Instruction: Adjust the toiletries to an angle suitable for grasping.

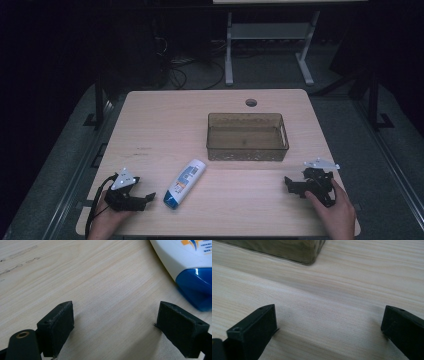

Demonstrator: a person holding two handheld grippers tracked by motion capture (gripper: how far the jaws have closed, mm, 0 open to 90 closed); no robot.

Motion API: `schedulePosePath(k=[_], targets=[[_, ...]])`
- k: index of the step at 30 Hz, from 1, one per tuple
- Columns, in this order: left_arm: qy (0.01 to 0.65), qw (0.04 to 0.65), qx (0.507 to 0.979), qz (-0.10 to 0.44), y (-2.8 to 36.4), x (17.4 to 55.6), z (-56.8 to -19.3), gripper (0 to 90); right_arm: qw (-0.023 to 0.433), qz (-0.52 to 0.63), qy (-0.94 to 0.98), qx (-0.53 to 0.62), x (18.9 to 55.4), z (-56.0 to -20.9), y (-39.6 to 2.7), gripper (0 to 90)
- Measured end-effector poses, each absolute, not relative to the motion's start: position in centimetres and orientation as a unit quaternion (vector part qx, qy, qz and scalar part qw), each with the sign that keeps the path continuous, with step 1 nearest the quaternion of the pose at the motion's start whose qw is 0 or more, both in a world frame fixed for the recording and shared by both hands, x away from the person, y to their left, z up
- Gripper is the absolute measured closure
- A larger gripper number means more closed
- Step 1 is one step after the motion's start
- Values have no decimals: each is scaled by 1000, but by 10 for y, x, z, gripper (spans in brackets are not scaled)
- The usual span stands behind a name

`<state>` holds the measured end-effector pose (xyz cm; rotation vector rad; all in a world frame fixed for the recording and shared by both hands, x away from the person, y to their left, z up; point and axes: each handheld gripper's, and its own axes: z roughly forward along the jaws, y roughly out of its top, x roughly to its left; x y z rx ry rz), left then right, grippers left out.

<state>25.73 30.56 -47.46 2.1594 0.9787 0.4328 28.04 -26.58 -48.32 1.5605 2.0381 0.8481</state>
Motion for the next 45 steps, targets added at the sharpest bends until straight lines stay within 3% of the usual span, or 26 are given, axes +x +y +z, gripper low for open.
schedulePosePath(k=[5, 10, 28, 45], targets=[[376, 358, 838, 167, 306, 257, -474, 145, 217, 307, 735, 563, 280, -483, -266, 0], [379, 362, 837, 159, 308, 257, -469, 244, 217, 307, 735, 563, 281, -483, -266, 0], [370, 415, 823, 114, 294, 251, -438, 894, 216, 307, 736, 564, 281, -483, -266, 0], [324, 439, 834, 77, 263, 251, -428, 895, 216, 307, 736, 564, 281, -483, -266, 0]])
